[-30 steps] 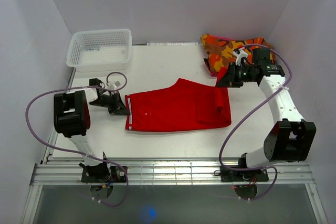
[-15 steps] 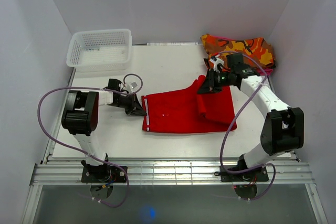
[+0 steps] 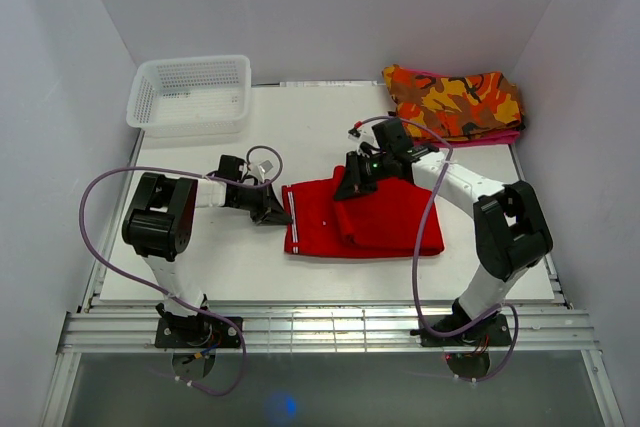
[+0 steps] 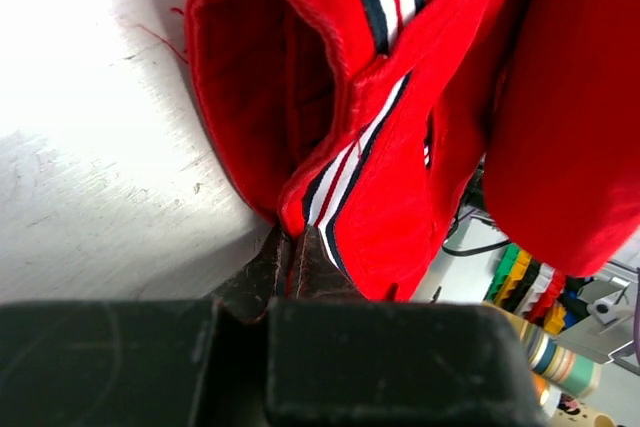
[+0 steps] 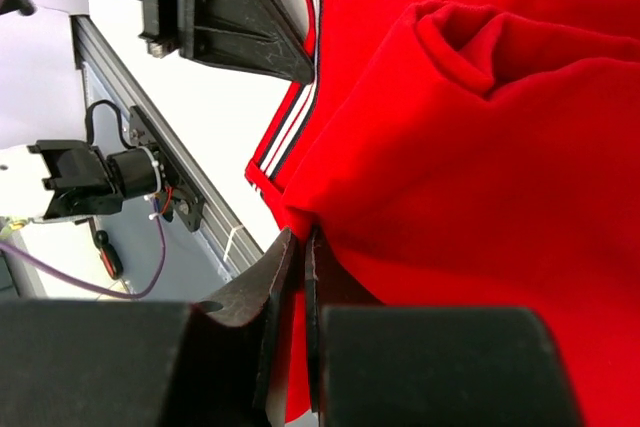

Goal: Fold and stack the trousers
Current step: Fold the trousers

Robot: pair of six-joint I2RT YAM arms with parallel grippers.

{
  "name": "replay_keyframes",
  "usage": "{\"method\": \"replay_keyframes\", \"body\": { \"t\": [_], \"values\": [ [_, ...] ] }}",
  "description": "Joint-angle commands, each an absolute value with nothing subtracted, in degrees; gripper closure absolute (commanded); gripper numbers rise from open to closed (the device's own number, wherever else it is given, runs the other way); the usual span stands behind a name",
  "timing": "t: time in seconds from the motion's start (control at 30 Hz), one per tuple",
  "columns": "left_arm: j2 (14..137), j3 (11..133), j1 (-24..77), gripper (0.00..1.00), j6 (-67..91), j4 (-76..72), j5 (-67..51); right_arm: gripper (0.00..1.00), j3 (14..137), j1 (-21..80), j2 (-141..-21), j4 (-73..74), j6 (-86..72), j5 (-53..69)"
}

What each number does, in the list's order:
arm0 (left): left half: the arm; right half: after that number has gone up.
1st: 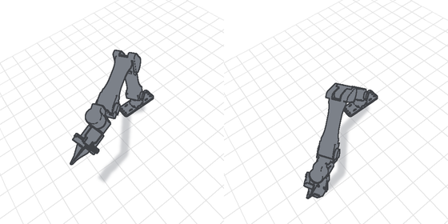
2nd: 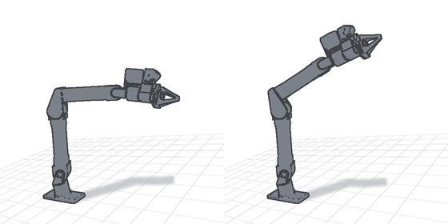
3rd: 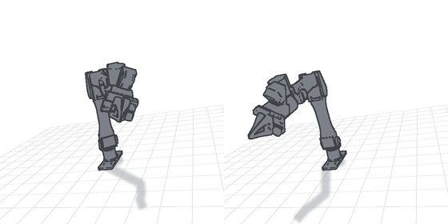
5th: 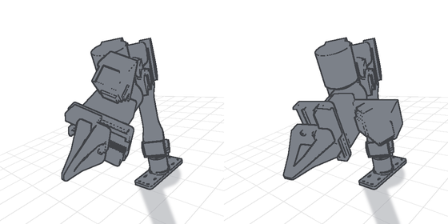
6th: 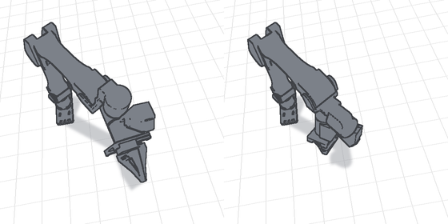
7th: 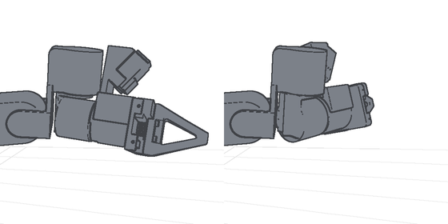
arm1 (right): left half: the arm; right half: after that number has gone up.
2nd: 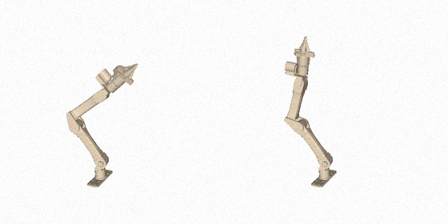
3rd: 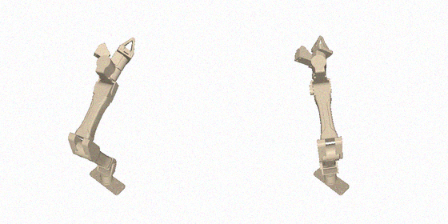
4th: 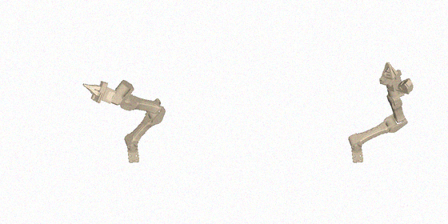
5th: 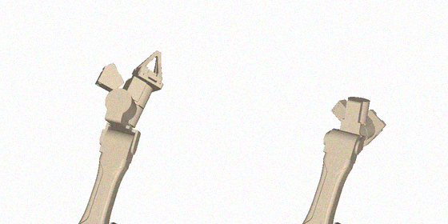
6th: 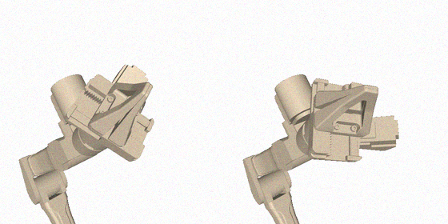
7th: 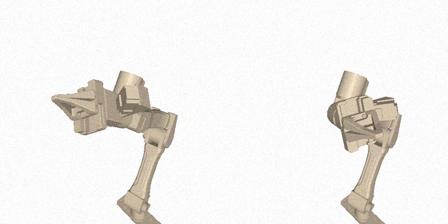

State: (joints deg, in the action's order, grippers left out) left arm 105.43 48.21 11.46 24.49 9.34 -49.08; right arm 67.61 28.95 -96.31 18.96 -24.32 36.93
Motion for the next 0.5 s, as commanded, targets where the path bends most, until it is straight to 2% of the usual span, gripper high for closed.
{"method": "replay_keyframes", "body": {
  "t": [0.0, 0.47],
  "values": [
    [107.1, 45.4, 12.8, 1.0, 25.2, 9.6, -42.4, 0.92, 69.0, 30.5, -97.7, 14.6, -27.2, 35.9],
    [109.1, 45.3, 14.1, 1.0, 28.2, 7.0, -39.6, 0.92, 74.2, 34.9, -104.5, 12.5, -33.3, 31.6]
  ]
}}
